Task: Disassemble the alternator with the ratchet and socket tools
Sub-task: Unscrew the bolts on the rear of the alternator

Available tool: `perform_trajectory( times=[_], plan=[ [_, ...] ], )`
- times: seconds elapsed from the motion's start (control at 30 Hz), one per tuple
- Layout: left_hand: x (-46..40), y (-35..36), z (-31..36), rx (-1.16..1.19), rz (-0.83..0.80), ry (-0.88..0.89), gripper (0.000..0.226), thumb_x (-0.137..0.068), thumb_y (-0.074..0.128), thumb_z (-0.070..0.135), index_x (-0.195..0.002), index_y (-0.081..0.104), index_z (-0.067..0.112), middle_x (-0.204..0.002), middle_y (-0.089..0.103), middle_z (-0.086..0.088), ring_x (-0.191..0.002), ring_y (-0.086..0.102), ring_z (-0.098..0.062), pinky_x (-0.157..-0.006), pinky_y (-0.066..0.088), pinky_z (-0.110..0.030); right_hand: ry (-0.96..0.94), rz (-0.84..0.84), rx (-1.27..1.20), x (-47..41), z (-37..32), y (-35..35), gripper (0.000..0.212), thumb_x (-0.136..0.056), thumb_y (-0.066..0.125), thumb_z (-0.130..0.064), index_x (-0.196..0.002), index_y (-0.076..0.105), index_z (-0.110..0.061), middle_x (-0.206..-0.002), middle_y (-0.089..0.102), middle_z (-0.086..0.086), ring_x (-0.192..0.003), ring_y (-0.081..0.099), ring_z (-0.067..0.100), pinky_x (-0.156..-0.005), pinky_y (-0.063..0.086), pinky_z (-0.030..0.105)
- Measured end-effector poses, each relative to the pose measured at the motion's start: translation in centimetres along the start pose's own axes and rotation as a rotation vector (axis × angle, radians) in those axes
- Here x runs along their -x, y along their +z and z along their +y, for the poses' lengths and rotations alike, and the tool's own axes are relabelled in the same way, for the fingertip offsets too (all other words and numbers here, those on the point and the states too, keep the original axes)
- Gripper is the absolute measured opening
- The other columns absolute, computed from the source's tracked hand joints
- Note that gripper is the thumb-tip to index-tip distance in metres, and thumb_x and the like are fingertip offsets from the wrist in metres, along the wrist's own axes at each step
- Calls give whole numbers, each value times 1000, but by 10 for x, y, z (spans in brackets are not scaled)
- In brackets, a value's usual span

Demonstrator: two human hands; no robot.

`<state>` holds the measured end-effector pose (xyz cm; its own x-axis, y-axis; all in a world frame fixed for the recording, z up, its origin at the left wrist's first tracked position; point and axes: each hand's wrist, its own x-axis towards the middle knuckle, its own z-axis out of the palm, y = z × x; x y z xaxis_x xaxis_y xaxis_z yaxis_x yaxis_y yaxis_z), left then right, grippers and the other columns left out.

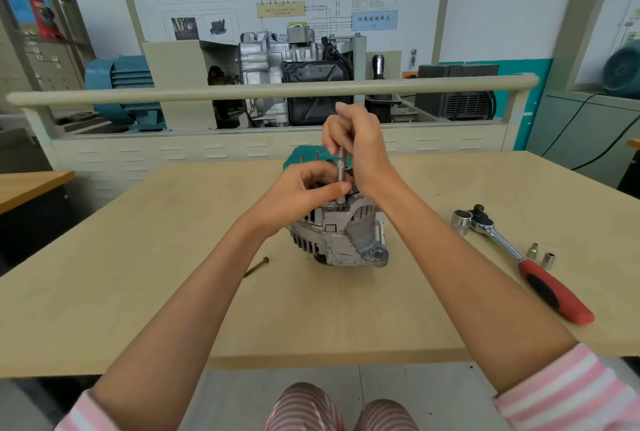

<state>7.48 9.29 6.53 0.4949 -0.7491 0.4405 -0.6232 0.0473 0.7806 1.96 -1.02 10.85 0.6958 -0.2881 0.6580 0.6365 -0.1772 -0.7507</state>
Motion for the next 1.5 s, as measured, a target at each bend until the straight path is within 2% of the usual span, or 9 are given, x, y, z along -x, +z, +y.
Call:
perform_trajectory(
  times=[0.17, 0.37, 0.47, 0.6, 0.77, 1.03, 1.13, 1.3, 1.5],
  plan=[
    [1, 3, 0, -15, 29, 20, 8, -84, 63, 0, -89, 63, 6, -82, 67, -9, -78, 61, -14, -73, 51, -30, -229, 95, 381, 13, 5, 10, 39, -83, 41, -14, -46, 32, -19, -46, 30, -1, -51, 32, 16, -57, 30, 34],
    [3, 10, 6, -12, 123, 77, 49, -83, 54, -11, -91, 50, 37, -89, 61, 7, -78, 58, 9, -69, 49, -14, -389, 466, 1238, 29, 16, 21, 29, -78, 44, -23, -64, 63, -6, -66, 54, 6, -70, 47, 23, -73, 34, 33],
    [2, 10, 5, -72, 118, 43, 23, -83, 55, -10, -91, 60, 12, -87, 65, -15, -79, 56, -8, -69, 50, -35, -397, 416, 1018, 28, 11, 20, 28, -78, 42, -21, -53, 52, -11, -58, 42, -2, -66, 39, 19, -72, 31, 32],
    [2, 8, 3, -43, 70, 19, 11, -84, 61, -1, -85, 64, 9, -73, 68, 4, -72, 61, -7, -66, 49, -25, -320, 255, 602, 17, 6, 16, 41, -79, 44, -13, -45, 24, -23, -46, 26, -11, -55, 30, 14, -64, 29, 32],
    [2, 4, 2, -6, 40, 9, 14, -88, 63, 12, -76, 65, 19, -66, 65, 12, -66, 57, 0, -64, 42, -12, -40, -53, 1, 7, -3, 2, 35, -78, 38, -15, -43, 35, -18, -45, 35, 5, -46, 39, 12, -59, 39, 21],
    [1, 4, 0, 14, 59, 8, 6, -84, 64, 3, -87, 68, 6, -80, 72, -2, -79, 65, -19, -75, 53, -30, -162, 71, 236, 16, 1, 6, 35, -79, 39, -10, -45, 36, -10, -47, 31, 9, -52, 30, 27, -56, 29, 34],
    [1, 5, 1, -21, 92, 5, 18, -82, 61, -6, -80, 65, 12, -71, 69, 4, -72, 61, -9, -67, 50, -27, -303, 209, 647, 18, 5, 13, 38, -83, 44, -14, -46, 34, -17, -48, 31, -7, -56, 33, 14, -64, 28, 29],
    [2, 9, 8, -36, 177, 67, 37, -87, 54, -3, -92, 51, 33, -87, 61, 8, -75, 55, 7, -68, 50, -23, -337, 402, 1347, 29, 15, 26, 29, -77, 45, -27, -68, 63, -6, -71, 55, 7, -75, 46, 24, -77, 33, 35],
    [3, 9, 3, -45, 122, 6, 12, -82, 61, -3, -80, 64, 8, -68, 67, 2, -68, 59, -7, -64, 47, -26, -293, 260, 548, 17, 7, 17, 35, -76, 44, -13, -44, 32, -15, -45, 31, -4, -54, 31, 16, -62, 30, 34]
  ],
)
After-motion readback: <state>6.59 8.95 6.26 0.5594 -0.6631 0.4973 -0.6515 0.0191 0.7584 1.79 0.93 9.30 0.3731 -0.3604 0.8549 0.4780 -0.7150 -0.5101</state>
